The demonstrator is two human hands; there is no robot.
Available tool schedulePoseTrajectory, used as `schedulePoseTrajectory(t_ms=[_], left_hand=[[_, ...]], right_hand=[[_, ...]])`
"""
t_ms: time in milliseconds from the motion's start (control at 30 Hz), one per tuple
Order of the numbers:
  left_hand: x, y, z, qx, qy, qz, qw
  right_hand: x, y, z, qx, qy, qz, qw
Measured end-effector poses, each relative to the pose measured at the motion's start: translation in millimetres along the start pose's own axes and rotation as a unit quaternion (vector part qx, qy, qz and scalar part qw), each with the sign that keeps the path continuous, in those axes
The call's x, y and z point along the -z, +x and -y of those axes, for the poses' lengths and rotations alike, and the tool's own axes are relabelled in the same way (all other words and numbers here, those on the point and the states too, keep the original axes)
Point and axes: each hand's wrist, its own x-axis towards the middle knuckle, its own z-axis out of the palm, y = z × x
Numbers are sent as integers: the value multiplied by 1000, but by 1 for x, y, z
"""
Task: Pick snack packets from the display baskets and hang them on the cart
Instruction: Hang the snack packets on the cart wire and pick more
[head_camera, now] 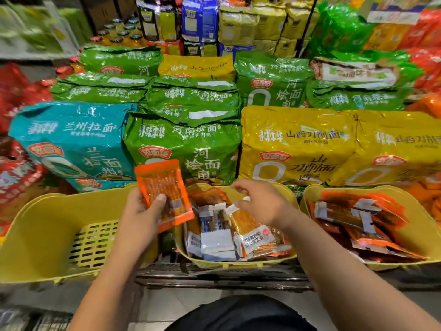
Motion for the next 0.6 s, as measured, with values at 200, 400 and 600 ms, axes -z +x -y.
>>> schedulePoseTrajectory(t_ms=[200, 400, 600], left_hand=[[14, -9, 6, 42, -84, -47, 994], [13, -18, 5, 74, -149, -54, 985], [6, -12, 4, 67, -143, 12, 987]], right_hand=[[-36, 32, 36, 37, -91, 1, 995], [-45, 37, 30, 52, -134, -18, 989], [11, 10, 17, 14, 179, -97, 979]])
